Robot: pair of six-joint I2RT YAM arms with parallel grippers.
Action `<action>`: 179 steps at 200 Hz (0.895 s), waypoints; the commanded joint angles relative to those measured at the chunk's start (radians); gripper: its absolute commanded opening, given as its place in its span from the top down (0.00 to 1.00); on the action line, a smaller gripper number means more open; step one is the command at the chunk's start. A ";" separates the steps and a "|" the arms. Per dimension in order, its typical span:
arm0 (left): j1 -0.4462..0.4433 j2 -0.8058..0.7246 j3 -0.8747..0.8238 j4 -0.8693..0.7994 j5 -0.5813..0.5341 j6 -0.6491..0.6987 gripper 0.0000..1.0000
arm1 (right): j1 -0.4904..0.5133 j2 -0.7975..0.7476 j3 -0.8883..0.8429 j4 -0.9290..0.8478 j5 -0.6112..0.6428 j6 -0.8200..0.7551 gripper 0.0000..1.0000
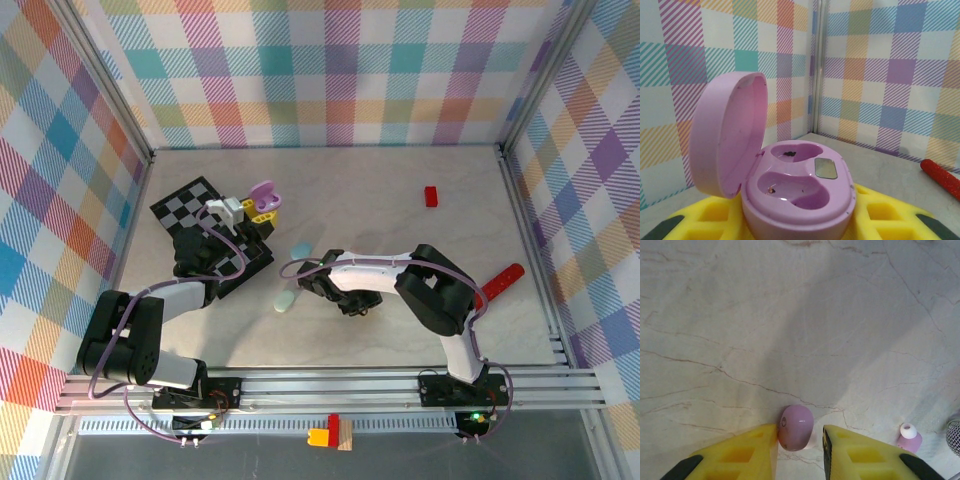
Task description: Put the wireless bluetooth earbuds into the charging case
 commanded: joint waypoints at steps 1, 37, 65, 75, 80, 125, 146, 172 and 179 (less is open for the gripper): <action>0.014 -0.026 0.030 0.044 0.027 -0.007 0.63 | -0.006 0.018 -0.015 -0.010 -0.011 -0.003 0.71; 0.013 -0.030 0.026 0.041 0.028 -0.002 0.63 | -0.009 0.008 -0.030 0.005 -0.007 -0.010 0.76; 0.014 -0.028 0.027 0.040 0.033 -0.003 0.63 | -0.009 0.004 -0.026 0.010 -0.002 -0.027 0.73; 0.014 -0.028 0.026 0.040 0.033 -0.002 0.63 | -0.009 0.004 -0.021 0.011 0.000 -0.032 0.71; 0.013 -0.028 0.027 0.040 0.033 -0.002 0.62 | -0.009 0.003 -0.017 0.012 -0.001 -0.033 0.71; 0.013 -0.034 0.026 0.040 0.041 -0.006 0.62 | -0.010 -0.032 -0.014 0.044 -0.008 -0.058 0.70; 0.014 -0.037 0.025 0.038 0.039 -0.004 0.63 | -0.016 -0.043 -0.020 0.048 -0.008 -0.067 0.70; 0.013 -0.030 0.026 0.038 0.039 -0.002 0.63 | -0.014 -0.068 -0.023 0.068 -0.019 -0.068 0.70; 0.014 -0.029 0.026 0.039 0.039 -0.002 0.63 | -0.015 -0.074 -0.022 0.068 -0.019 -0.067 0.70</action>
